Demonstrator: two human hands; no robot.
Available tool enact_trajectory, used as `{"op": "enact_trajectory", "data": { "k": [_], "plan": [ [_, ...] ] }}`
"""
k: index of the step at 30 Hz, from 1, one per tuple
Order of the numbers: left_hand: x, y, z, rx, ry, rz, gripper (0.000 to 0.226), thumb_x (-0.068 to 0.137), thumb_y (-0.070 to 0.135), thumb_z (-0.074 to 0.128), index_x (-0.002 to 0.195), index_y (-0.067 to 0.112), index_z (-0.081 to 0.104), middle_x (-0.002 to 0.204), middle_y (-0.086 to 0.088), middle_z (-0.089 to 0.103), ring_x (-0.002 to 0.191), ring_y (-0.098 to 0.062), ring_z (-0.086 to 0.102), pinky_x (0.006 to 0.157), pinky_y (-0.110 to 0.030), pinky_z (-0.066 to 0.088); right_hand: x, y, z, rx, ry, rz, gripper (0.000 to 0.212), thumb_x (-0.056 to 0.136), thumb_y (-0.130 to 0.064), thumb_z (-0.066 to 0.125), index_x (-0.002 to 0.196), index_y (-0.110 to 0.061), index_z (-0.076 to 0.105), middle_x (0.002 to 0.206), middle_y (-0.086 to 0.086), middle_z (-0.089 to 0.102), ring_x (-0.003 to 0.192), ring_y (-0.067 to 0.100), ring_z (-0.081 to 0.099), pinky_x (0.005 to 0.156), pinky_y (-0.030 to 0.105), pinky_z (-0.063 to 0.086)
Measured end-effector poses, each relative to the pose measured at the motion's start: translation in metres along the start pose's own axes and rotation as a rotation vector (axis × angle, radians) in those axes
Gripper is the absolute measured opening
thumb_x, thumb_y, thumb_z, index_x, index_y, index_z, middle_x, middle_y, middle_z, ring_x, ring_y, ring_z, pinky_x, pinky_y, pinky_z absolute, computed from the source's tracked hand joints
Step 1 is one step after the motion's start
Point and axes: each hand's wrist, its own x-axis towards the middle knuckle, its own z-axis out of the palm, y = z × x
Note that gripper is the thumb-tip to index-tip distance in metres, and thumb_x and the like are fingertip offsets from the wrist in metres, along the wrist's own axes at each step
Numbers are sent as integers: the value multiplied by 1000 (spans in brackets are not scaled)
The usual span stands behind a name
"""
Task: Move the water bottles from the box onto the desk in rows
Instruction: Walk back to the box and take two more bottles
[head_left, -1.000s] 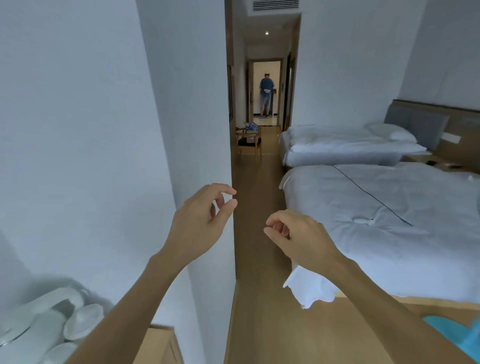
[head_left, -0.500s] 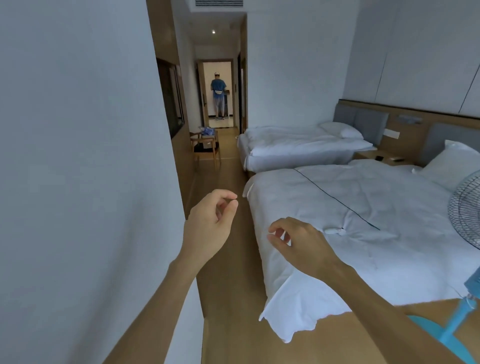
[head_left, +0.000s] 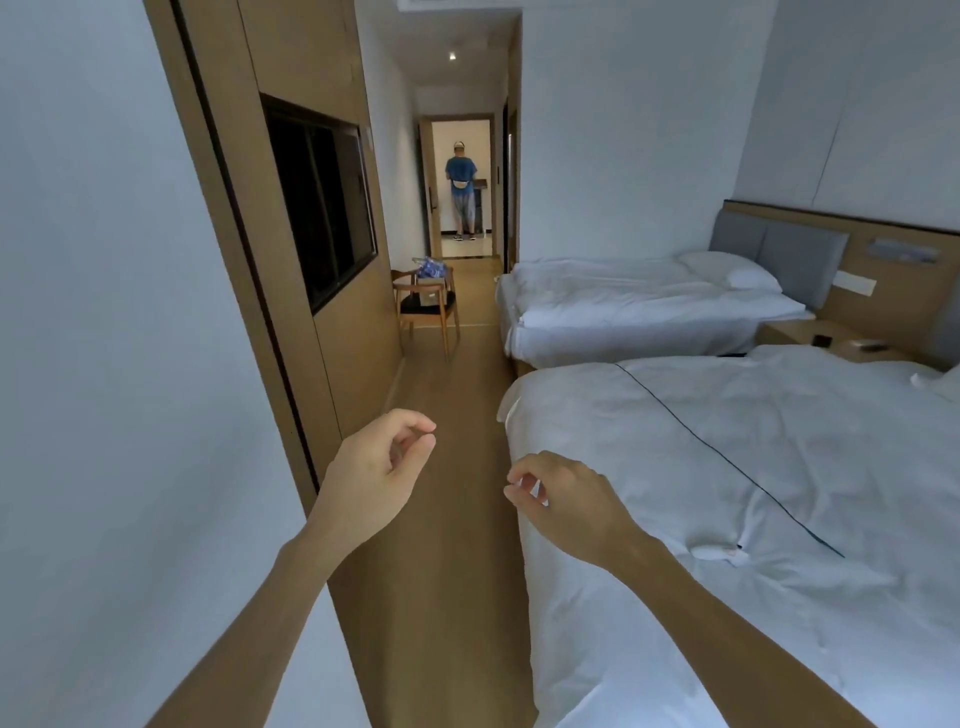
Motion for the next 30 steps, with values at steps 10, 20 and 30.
{"op": "enact_trajectory", "data": {
  "k": [10, 20, 30],
  "plan": [
    [138, -69, 43, 6, 78, -81, 12, 94, 36, 55, 103, 39, 61, 86, 14, 61, 80, -11, 58, 75, -34, 53, 169, 72, 34, 49, -63, -59, 21, 97, -46, 50, 109, -33, 61, 101, -19, 62, 85, 2, 58, 78, 20, 50],
    [345, -192, 86, 4, 75, -77, 14, 95, 34, 55, 107, 34, 62, 85, 12, 62, 80, -6, 58, 71, -26, 52, 392, 136, 91, 24, -44, -43, 20, 97, -46, 49, 109, -34, 60, 102, -20, 58, 85, 1, 57, 80, 22, 51],
    [556, -289, 129, 14, 59, -16, 14, 95, 31, 55, 108, 30, 61, 88, 15, 61, 79, -3, 57, 65, -11, 43, 603, 208, 122, -16, 21, -19, 14, 97, -39, 53, 105, -33, 62, 101, -17, 61, 82, 5, 61, 73, 20, 55]
  ]
}}
